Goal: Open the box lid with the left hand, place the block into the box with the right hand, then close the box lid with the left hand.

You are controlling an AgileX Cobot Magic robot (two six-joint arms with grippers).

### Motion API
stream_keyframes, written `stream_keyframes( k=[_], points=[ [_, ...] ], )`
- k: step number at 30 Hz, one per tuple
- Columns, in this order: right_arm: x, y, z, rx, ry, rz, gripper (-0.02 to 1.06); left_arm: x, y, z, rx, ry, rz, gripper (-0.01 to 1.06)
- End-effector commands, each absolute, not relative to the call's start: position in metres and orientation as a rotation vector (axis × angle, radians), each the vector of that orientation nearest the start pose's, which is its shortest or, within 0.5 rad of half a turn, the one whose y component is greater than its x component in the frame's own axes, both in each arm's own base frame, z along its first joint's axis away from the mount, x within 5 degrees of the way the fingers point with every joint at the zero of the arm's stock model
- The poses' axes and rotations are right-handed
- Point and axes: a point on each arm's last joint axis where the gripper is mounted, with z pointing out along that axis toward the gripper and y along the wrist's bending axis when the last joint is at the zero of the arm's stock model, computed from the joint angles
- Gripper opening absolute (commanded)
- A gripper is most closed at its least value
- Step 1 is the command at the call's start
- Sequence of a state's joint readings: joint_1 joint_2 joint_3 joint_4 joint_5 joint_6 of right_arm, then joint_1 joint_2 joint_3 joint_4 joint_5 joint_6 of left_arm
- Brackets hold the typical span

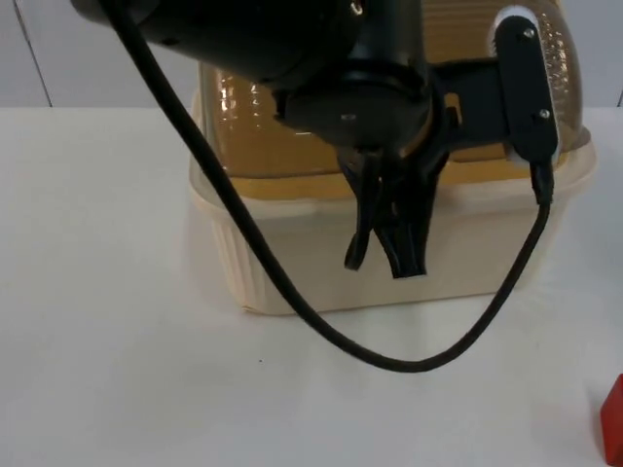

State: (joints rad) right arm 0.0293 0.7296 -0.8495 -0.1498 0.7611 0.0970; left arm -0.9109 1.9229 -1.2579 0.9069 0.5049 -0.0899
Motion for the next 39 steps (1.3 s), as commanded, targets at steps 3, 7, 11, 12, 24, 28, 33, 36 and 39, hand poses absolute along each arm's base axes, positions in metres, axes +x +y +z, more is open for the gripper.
stream_keyframes(
  k=[3, 7, 11, 12, 24, 28, 33, 36, 39],
  points=[
    [0.134, -0.005, 0.37, 0.008, 2.099, -0.102, 1.05, 0.276, -0.299, 0.193, 1.764, 1.711, 0.42, 0.0],
    [0.134, -0.005, 0.37, 0.008, 2.099, -0.102, 1.05, 0.284, -0.294, 0.195, 1.743, 1.727, 0.423, 0.0],
    [0.134, -0.005, 0.37, 0.008, 2.099, -0.102, 1.05, 0.296, -0.288, 0.207, 1.699, 1.758, 0.417, 0.0],
    [0.134, -0.005, 0.37, 0.008, 2.099, -0.102, 1.05, 0.3, -0.286, 0.212, 1.685, 1.761, 0.407, 0.0],
    [0.134, -0.005, 0.37, 0.008, 2.099, -0.1, 1.05, 0.337, -0.263, 0.265, 1.702, 1.79, 0.309, 0.0],
    [0.134, -0.005, 0.37, 0.008, 2.099, -0.1, 1.05, 0.35, -0.254, 0.275, 1.638, 1.792, 0.269, 0.0],
    [0.134, -0.005, 0.37, 0.008, 2.099, -0.1, 1.05, 0.359, -0.24, 0.276, 1.61, 1.835, 0.268, 0.0],
    [0.134, -0.005, 0.37, 0.008, 2.099, -0.1, 1.05, 0.359, -0.237, 0.276, 1.606, 1.872, 0.255, 0.0],
    [0.134, -0.005, 0.37, 0.008, 2.099, -0.1, 1.05, 0.354, -0.236, 0.278, 1.608, 1.904, 0.216, 0.0]
  ],
)
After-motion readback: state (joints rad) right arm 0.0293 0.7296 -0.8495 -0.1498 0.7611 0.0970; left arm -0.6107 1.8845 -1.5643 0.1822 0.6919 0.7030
